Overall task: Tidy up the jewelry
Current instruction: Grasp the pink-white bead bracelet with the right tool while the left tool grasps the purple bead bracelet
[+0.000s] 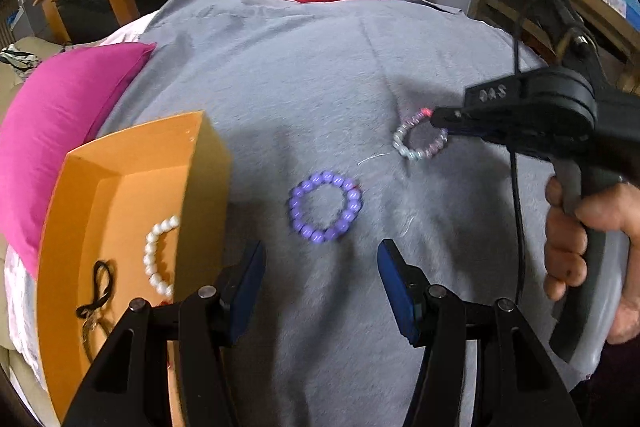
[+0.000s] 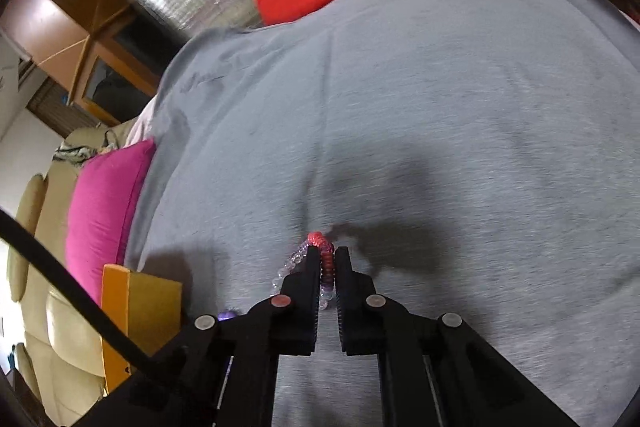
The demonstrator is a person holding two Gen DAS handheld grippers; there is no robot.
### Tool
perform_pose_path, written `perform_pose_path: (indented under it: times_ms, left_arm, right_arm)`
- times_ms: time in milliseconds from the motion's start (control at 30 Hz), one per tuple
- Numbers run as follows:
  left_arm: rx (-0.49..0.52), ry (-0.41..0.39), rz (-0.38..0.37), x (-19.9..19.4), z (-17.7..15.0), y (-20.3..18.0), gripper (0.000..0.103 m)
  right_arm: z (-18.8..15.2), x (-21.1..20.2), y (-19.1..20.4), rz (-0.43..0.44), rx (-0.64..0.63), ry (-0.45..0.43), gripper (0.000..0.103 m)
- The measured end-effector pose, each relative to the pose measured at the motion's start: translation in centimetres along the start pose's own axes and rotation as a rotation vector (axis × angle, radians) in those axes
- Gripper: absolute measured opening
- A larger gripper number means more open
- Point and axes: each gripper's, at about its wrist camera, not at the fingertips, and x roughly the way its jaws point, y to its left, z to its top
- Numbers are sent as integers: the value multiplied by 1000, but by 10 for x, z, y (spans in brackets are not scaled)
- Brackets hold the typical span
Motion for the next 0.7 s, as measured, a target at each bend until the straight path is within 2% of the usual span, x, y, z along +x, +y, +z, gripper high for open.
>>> perform_pose_path:
  times_ms: [133,200,333,433,500,533,600,700]
  left_arm:
    - [-2,22,-41,17,12,-6,58]
    - [-5,44,-48,25,16,-7,50]
    - [-13,76,-65,40,18,-8,44]
    - [-21,83,-88,49,19,-6,35]
    - [-37,99,-131,56,18,-3,23]
    - [-53,102,-147,58,18,-2,23]
    - [-68,89,-161,58,18,2,14]
    - [-59,82,-171,55,16,-1,9]
  right_arm:
    - [3,1,-16,-15,36,22,8]
    - [5,1,-21,-12,50,28,8]
    - [6,-1,-26,0,62,31,8]
    - [6,-1,-26,8,64,34,8]
    - [5,-1,-26,5,66,39,8]
    - [5,0,-27,3,70,44,10]
    - [5,0,-30,5,80,48,10]
    - [5,-1,-33,9,87,49,10]
